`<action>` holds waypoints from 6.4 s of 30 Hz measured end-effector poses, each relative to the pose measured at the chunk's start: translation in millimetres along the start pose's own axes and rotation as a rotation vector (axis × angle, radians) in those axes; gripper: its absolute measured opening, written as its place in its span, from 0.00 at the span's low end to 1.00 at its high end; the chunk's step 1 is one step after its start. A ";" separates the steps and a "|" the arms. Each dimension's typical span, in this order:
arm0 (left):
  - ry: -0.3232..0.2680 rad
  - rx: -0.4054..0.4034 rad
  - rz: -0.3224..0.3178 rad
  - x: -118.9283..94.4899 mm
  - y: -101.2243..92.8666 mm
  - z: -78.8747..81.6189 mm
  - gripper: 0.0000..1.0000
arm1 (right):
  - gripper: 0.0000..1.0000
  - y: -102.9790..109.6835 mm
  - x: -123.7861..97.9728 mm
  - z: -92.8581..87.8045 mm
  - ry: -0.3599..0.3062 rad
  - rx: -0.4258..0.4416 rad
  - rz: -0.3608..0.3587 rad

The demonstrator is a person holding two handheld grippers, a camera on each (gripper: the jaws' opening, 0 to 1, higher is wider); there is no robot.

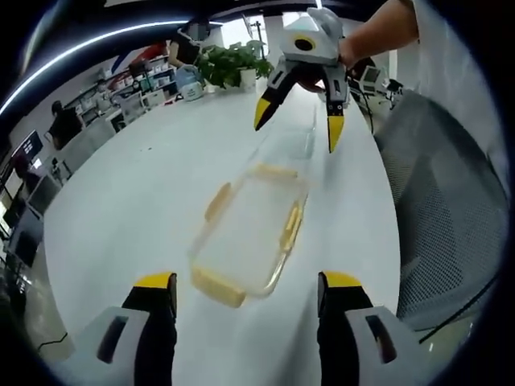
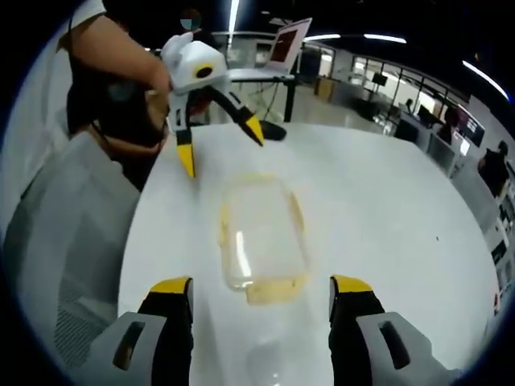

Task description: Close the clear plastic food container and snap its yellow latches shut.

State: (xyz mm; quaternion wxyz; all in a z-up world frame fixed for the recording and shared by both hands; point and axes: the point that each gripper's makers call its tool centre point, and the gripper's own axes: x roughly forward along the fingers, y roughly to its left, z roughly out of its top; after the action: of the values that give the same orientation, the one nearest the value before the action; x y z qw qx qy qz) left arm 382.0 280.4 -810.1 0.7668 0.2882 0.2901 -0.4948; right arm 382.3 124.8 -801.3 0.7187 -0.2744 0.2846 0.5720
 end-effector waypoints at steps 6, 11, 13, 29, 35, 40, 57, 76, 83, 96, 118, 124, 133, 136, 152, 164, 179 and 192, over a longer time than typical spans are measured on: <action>0.010 0.011 -0.009 2.7 3.2 -1.9 0.71 | 0.67 1.3 7.2 -2.0 0.020 -0.018 0.023; 0.021 0.023 -0.017 5.4 7.4 -3.6 0.70 | 0.67 -0.7 12.6 -0.4 0.023 -0.012 0.033; 0.025 0.028 -0.020 6.5 9.2 -4.5 0.70 | 0.67 -1.4 14.4 -0.5 0.026 -0.010 0.036; 0.070 0.087 -0.058 12.8 17.3 -12.0 0.68 | 0.67 -7.7 27.6 -10.6 0.096 -0.022 0.053; 0.094 0.117 -0.078 15.4 17.7 -15.4 0.66 | 0.65 -9.2 31.4 -17.5 0.139 -0.029 0.052; 0.119 0.158 -0.085 17.7 20.4 -18.3 0.65 | 0.65 -10.7 32.8 -20.1 0.164 -0.040 0.050; 0.188 0.249 -0.116 24.4 30.1 -25.6 0.59 | 0.61 -11.1 41.0 -25.0 0.231 -0.092 0.072; 0.222 0.298 -0.191 34.7 33.2 -26.4 0.56 | 0.60 -10.2 47.5 -33.3 0.262 -0.087 0.100; 0.226 0.283 -0.218 38.2 33.0 -28.8 0.55 | 0.58 -13.5 46.7 -36.3 0.271 -0.093 0.091; 0.239 0.291 -0.251 43.8 28.1 -30.8 0.55 | 0.58 -18.4 43.1 -31.2 0.248 -0.079 0.071; 0.256 0.302 -0.322 45.4 23.8 -31.1 0.52 | 0.54 -13.5 51.7 -38.7 0.354 -0.155 0.119; 0.265 0.303 -0.353 46.9 23.5 -31.8 0.51 | 0.53 -13.9 52.4 -40.7 0.372 -0.129 0.138; 0.264 0.305 -0.366 46.5 24.1 -31.5 0.48 | 0.47 -17.3 53.4 -40.8 0.392 -0.112 0.146; 0.263 0.303 -0.364 47.4 25.0 -32.5 0.47 | 0.46 -17.5 53.5 -41.4 0.394 -0.113 0.147; 0.264 0.285 -0.347 46.7 25.7 -33.1 0.40 | 0.40 -18.2 54.6 -42.0 0.392 -0.126 0.153; 0.269 0.286 -0.339 46.7 25.2 -33.2 0.41 | 0.40 -19.0 54.0 -41.8 0.389 -0.122 0.156; 0.267 0.265 -0.325 45.5 22.8 -32.3 0.39 | 0.39 -20.2 53.1 -41.3 0.396 -0.126 0.159; 0.294 0.249 -0.298 44.6 24.7 -31.5 0.38 | 0.39 -22.0 52.1 -39.4 0.387 -0.124 0.158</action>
State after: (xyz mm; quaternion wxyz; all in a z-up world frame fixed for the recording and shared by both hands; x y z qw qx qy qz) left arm 415.1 285.5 -859.8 0.5933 0.4034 0.3747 -0.5872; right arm 409.7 126.9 -864.4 0.5854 -0.3997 0.4021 0.5795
